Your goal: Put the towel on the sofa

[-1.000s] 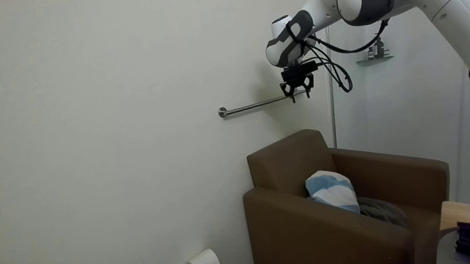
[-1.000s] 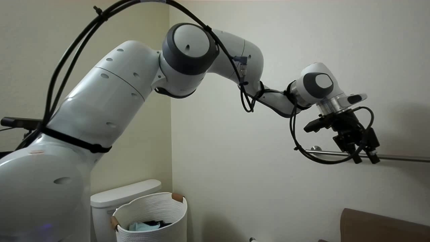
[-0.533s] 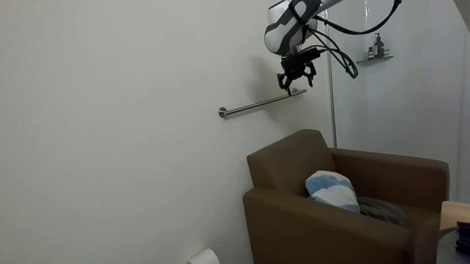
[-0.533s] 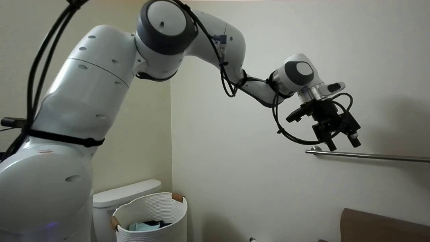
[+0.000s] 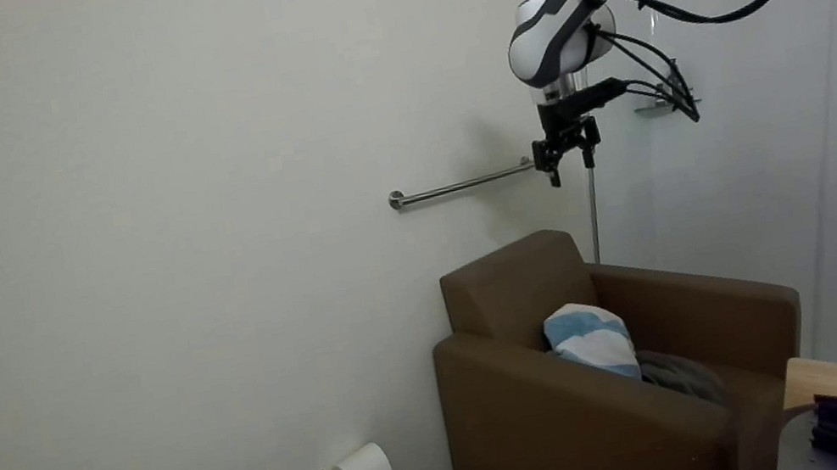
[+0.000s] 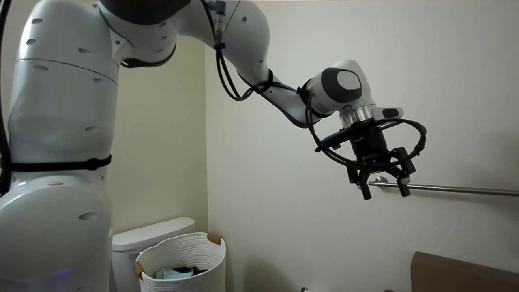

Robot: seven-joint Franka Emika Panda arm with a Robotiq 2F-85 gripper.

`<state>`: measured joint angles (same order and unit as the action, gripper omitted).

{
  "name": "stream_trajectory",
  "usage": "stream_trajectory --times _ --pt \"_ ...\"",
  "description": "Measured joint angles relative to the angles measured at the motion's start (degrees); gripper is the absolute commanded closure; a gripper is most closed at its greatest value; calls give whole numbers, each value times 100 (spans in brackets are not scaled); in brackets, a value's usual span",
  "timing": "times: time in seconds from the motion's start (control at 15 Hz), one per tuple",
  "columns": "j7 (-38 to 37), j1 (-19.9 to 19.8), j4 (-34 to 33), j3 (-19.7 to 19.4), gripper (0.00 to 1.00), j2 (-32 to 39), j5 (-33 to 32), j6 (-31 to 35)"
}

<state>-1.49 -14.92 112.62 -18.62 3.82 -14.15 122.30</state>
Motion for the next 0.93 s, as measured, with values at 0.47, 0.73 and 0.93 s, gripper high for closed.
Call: stream_trajectory --times 0.47,0.73,0.93 --pt "1490 31 2339 129 0 -1357 10 838" --pt "1999 272 3210 260 0 -2101 85 1335" --pt "2111 530 3475 303 0 -2470 267 1585"
